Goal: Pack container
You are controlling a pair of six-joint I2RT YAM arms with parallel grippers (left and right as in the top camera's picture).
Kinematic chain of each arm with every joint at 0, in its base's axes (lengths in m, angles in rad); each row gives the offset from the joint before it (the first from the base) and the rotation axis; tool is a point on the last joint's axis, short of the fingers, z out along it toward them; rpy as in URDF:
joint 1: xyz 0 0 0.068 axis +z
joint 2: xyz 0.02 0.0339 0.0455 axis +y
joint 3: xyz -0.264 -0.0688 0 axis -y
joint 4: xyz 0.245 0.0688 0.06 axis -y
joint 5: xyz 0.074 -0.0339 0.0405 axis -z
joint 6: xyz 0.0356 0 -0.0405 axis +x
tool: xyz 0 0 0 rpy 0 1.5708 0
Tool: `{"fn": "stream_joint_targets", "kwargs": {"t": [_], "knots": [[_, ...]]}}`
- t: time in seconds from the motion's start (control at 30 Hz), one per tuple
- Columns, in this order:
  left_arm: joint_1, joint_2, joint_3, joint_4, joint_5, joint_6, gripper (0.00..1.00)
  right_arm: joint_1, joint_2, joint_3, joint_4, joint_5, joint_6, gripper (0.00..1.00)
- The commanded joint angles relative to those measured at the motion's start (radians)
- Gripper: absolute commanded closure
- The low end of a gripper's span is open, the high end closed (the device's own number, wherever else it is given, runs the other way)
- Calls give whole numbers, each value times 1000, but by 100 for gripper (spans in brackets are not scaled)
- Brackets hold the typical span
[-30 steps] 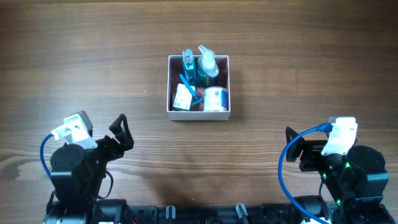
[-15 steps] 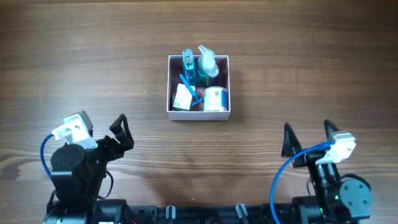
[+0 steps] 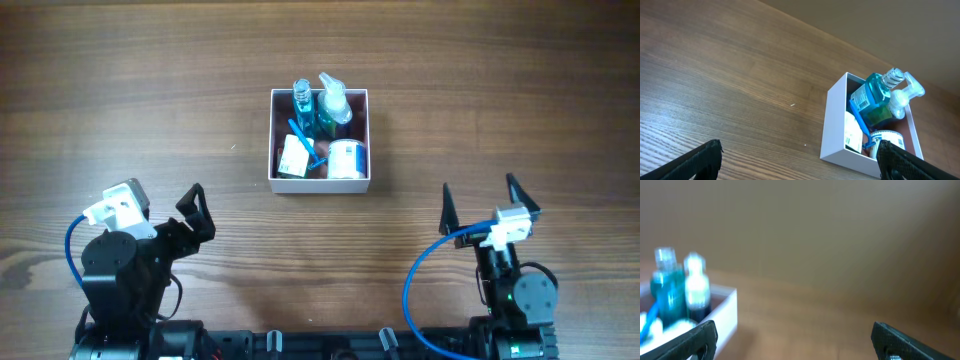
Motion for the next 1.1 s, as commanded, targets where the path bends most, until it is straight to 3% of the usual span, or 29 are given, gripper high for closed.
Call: {"fn": "stream_joint_targets", "kwargs": {"t": [0.0, 0.9, 1.07], "knots": [[3, -5, -5, 2, -12, -14, 0, -4, -11, -1, -51, -4, -31, 0], [3, -5, -5, -1, -12, -13, 0, -4, 0, -2, -53, -5, -31, 0], [3, -68, -5, -140, -16, -13, 0, -4, 0, -2, -53, -4, -31, 0]]}}
